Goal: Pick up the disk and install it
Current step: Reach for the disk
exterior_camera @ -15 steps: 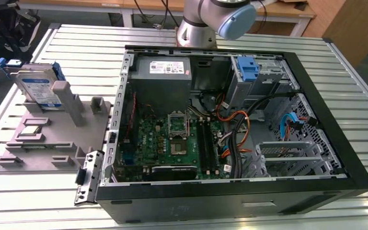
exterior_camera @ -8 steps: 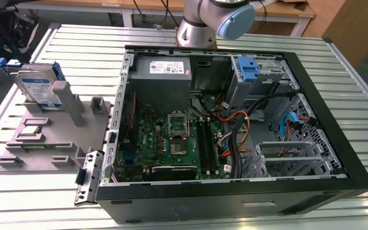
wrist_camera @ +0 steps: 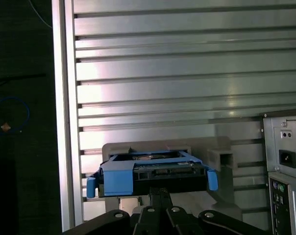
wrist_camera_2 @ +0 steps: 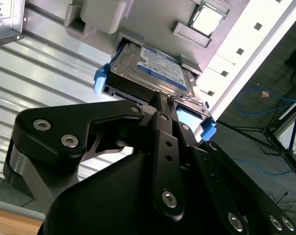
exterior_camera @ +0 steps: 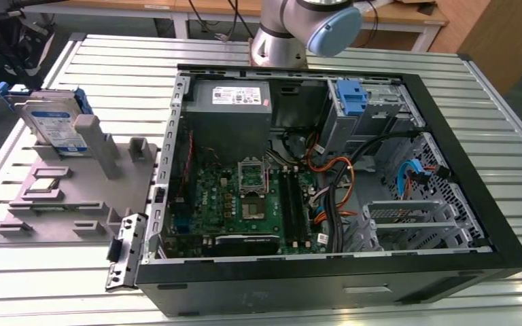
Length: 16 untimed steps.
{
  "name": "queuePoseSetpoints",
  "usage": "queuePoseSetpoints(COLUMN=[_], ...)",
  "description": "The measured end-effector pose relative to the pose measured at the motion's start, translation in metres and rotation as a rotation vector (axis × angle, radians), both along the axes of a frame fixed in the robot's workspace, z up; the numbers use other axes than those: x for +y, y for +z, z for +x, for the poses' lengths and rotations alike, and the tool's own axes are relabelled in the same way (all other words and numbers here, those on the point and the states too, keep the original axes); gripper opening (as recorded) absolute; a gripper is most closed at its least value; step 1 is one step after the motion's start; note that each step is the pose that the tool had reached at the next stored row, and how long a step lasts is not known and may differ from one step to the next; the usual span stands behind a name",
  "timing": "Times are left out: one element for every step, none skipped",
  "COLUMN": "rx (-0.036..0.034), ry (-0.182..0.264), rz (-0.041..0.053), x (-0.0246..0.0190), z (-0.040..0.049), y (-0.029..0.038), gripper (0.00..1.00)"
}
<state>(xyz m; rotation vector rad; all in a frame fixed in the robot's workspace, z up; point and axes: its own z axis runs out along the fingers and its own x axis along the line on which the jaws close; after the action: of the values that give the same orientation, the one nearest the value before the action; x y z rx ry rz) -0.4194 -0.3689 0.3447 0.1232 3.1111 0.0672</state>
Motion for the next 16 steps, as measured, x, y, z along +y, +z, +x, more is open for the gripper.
queuePoseSetpoints(rx=[0.0000,-0.0002,-0.0001,0.0001,0.0001,0.0001,-0.0001,-0.0001,-0.0001,-0.0001,-0.0001,0.0000,0.0000,-0.0001,-0.0001,0.0000], ry=[0.000,0.000,0.000,0.000,0.000,0.000,0.000,0.000,0.000,0.000,0.000,0.000,0.000,0.000,0.000,0.000], rz=[0.0000,0.0001,0.0001,-0.0001,0.0000,-0.0001,0.0000,0.0000,0.0000,0.0000,0.0000,0.0000,0.0000,0.0000,0.0000,0.0000], x=[0.0000,0.0000,0.0000,0.0000,0.0000,0.0000,0.0000,0.0000,0.0000,0.0000,0.0000,0.0000,0.0000,0.0000,0.0000,0.0000], z=[-0.0002,-0.0002,-0.0003,-0.0004,-0.0004,-0.0004,-0.0005,-0.0005,-0.0005,-0.0005,-0.0006,-0.0006,-0.0006,-0.0007,-0.0008,-0.0008], y=[-0.0003,-0.0008,-0.0012,-0.0013,-0.0013,-0.0013,-0.0014,-0.0014,-0.0014,-0.0014,-0.0014,-0.0014,-0.0014,-0.0014,-0.0014,-0.0014], gripper=[0.10,0.10,0.10,0.10,0.10,0.10,0.10,0.10,0.10,0.10,0.10,0.10,0.10,0.10,0.10,0.10])
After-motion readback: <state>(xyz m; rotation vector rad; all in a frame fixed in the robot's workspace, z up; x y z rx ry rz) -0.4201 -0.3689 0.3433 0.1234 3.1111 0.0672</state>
